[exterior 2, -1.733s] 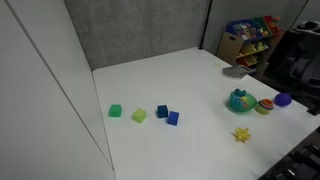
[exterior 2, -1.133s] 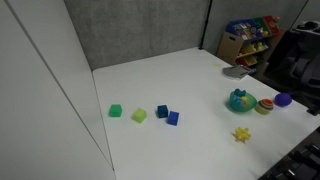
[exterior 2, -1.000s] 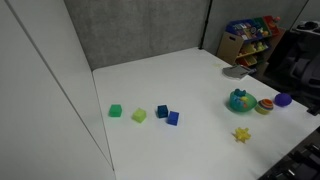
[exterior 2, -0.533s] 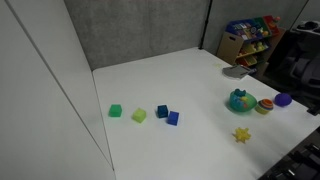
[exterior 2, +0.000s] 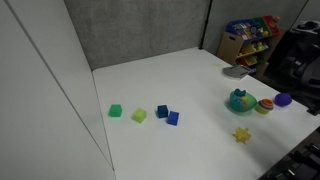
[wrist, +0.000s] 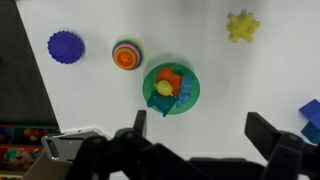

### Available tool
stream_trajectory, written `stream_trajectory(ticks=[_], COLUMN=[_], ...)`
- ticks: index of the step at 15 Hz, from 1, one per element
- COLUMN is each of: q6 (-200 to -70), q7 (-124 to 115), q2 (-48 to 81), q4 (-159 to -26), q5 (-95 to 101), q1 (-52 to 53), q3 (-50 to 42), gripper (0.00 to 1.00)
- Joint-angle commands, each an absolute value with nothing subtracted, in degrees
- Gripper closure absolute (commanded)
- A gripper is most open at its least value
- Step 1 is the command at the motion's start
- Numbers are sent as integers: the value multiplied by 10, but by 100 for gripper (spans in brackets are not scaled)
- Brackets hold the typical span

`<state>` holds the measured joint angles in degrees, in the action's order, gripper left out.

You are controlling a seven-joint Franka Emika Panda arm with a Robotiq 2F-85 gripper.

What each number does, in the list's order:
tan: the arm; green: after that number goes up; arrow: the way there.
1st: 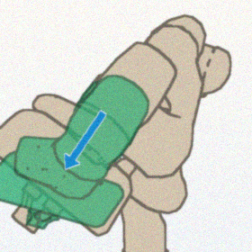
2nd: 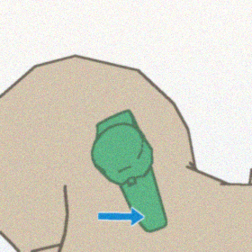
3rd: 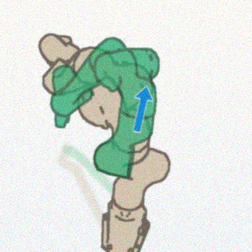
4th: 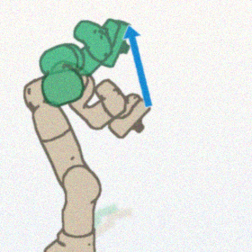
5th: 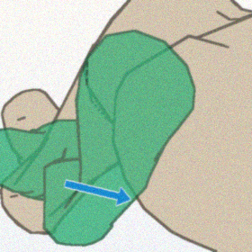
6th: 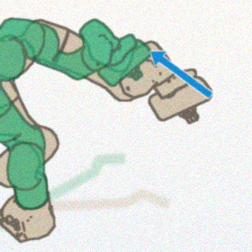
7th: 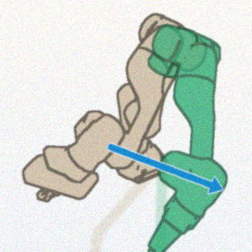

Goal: Take the light blue toy out of the bowl

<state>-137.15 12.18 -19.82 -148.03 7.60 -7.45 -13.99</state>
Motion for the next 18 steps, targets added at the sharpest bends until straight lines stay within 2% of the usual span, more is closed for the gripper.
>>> stream_trajectory(ticks=[1, 18], q6=[-1405, -1498], q7=[116, 110], q2=[-99, 334], q4=[-1432, -1203], q5=[56, -35], q1=[-76, -117], q3=[-132, -61], gripper=[0, 0])
